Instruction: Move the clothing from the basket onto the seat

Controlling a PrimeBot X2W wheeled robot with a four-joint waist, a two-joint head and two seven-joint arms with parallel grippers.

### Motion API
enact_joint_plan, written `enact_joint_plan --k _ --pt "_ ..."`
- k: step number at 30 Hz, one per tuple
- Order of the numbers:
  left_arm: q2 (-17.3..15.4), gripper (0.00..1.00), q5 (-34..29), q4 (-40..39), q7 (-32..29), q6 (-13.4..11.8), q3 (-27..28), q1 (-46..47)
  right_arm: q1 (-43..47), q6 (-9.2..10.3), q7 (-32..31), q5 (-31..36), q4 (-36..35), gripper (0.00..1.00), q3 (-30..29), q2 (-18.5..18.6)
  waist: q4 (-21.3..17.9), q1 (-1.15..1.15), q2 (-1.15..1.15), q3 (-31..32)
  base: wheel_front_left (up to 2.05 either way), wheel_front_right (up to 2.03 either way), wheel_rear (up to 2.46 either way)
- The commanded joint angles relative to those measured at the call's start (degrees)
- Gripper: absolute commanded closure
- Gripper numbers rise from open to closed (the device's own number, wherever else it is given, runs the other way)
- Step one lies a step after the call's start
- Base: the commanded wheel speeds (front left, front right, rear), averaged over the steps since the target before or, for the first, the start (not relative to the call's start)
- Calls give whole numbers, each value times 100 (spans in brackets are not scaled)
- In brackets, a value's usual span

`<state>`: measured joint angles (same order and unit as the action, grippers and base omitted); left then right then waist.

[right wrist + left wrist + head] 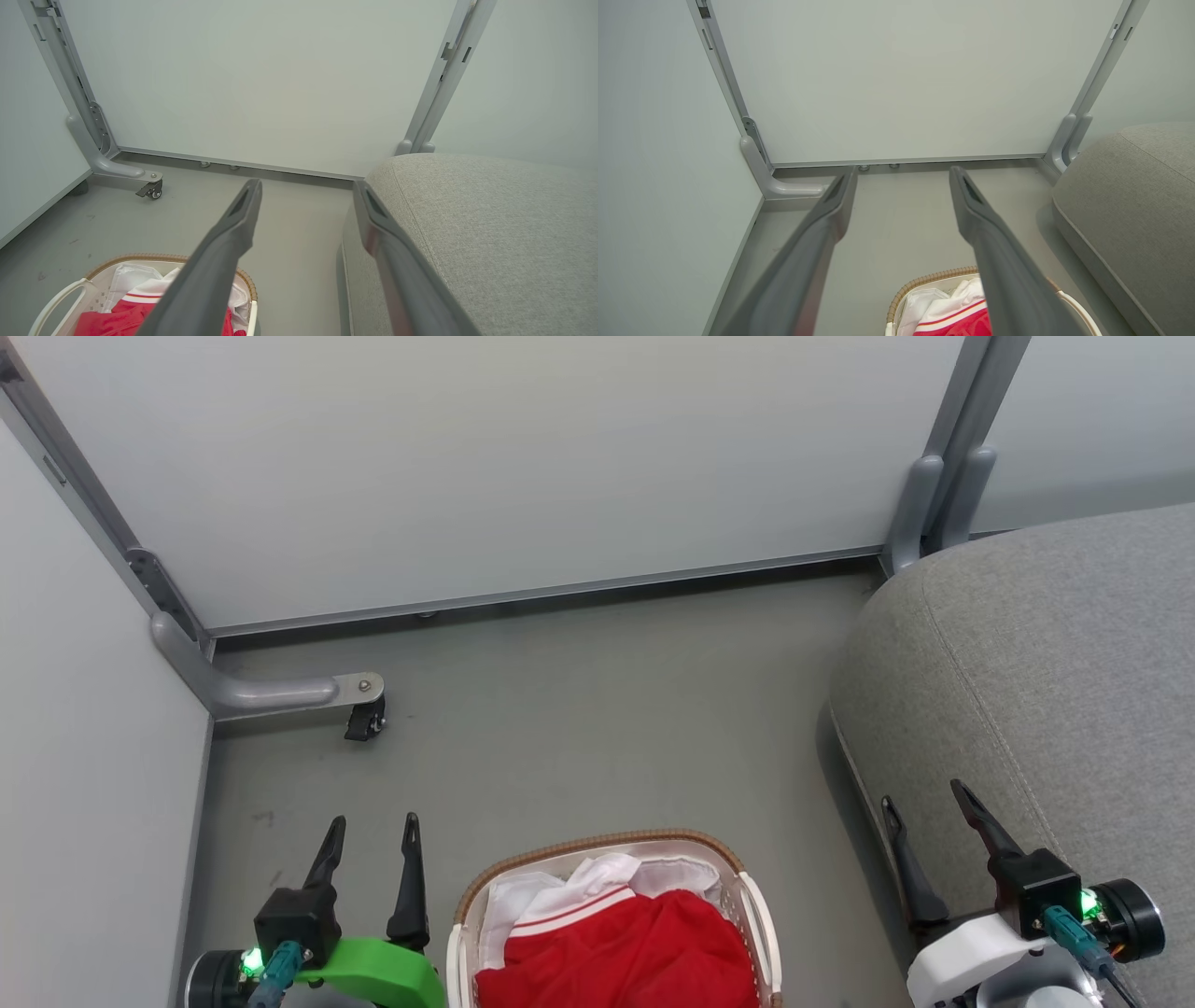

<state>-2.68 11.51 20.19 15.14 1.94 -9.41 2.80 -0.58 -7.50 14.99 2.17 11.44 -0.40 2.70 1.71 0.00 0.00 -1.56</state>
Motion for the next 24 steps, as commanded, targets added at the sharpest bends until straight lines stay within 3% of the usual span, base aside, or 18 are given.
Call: enact_joint_plan --k 1,14,24 --pt "-38 0 -7 -4 3 -19 1 -76 85 2 30 3 -26 0 4 34 -2 0 0 1 0 0 0" --pt "-37 0 -62 -20 2 58 -111 121 -74 2 29 18 -104 0 -16 33 -34 0 0 -221 0 0 0" --pt "-34 0 -450 475 -1 365 -786 914 -645 3 29 -10 -312 0 -131 33 -368 0 0 -1381 0 0 0"
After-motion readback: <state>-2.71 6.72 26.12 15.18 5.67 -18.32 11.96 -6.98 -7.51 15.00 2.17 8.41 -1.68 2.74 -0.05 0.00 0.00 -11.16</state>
